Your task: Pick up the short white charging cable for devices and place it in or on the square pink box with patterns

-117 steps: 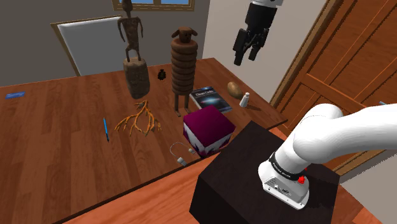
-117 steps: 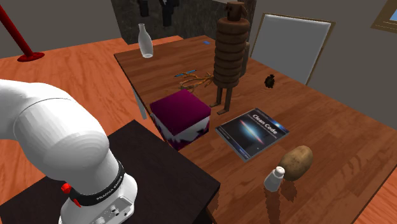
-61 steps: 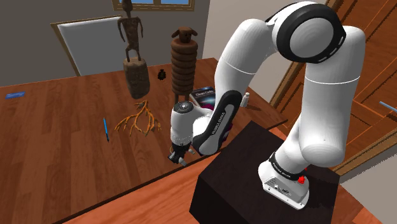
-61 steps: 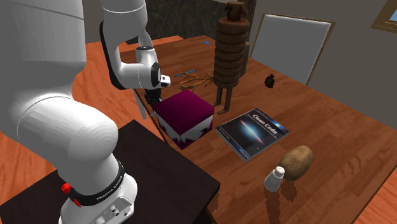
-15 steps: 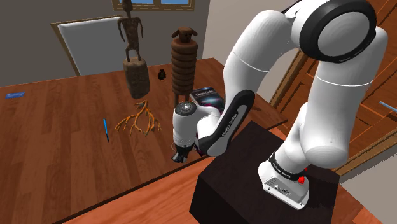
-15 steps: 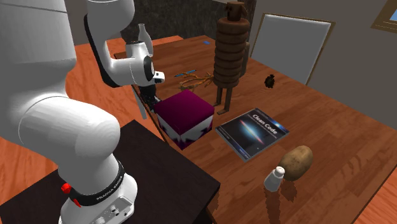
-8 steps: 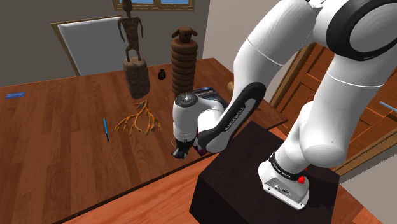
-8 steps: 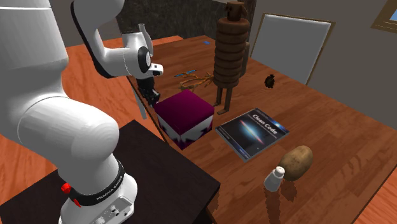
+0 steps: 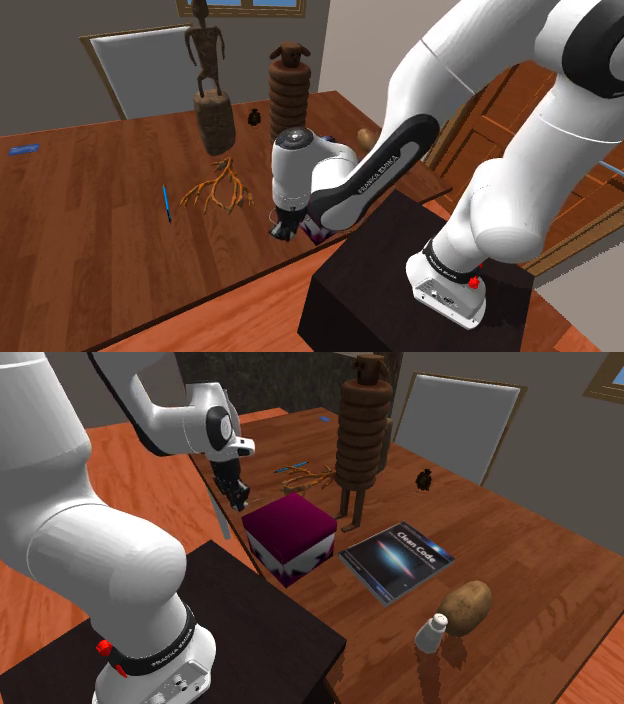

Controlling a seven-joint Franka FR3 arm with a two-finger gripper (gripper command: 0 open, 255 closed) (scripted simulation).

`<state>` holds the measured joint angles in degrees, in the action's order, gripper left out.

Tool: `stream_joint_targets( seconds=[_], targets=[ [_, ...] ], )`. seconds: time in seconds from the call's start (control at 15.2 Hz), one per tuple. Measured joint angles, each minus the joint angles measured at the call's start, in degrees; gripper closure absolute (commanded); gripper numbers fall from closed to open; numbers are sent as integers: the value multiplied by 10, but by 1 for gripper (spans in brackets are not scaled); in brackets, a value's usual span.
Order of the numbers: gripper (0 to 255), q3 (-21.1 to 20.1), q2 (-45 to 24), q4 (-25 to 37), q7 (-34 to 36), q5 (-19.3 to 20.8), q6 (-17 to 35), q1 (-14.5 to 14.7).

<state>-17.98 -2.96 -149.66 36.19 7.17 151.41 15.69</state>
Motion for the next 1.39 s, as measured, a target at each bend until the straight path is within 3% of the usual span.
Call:
stream_joint_targets(
  seconds=[0.66, 1.39],
  targets=[
    [255, -5, 83, 7, -43, -59, -84, 6],
    [255, 13, 163, 17, -86, -89, -171, 7]
  ],
)
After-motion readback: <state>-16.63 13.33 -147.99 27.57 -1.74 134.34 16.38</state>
